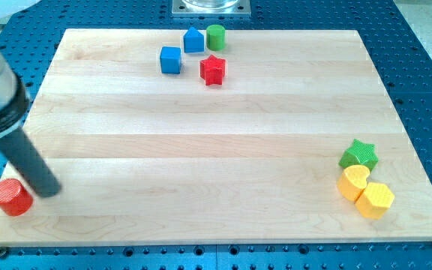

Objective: Place the arm at the top right corner of the board

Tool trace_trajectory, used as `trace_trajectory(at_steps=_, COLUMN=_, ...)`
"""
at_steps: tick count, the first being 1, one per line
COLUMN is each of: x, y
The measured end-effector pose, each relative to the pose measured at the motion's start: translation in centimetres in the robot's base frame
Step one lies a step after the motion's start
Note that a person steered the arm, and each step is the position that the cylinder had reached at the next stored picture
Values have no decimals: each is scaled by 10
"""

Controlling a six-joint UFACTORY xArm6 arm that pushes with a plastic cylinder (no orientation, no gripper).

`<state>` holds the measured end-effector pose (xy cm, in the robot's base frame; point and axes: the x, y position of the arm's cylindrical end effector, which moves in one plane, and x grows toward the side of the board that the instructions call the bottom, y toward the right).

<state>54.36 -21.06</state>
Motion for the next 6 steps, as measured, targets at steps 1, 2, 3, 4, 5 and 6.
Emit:
trace_trajectory(at_steps=1, x=-78, y=97)
trace_trajectory(at_steps=2, x=-155, y=211)
trace_trajectory(at_steps=3, x=-223, y=320)
trace_trajectory(at_steps=4, x=-289, y=409)
trace_trajectory(at_steps=5, x=-335, y=468)
trace_trajectory(at_steps=6, x=-326, y=460)
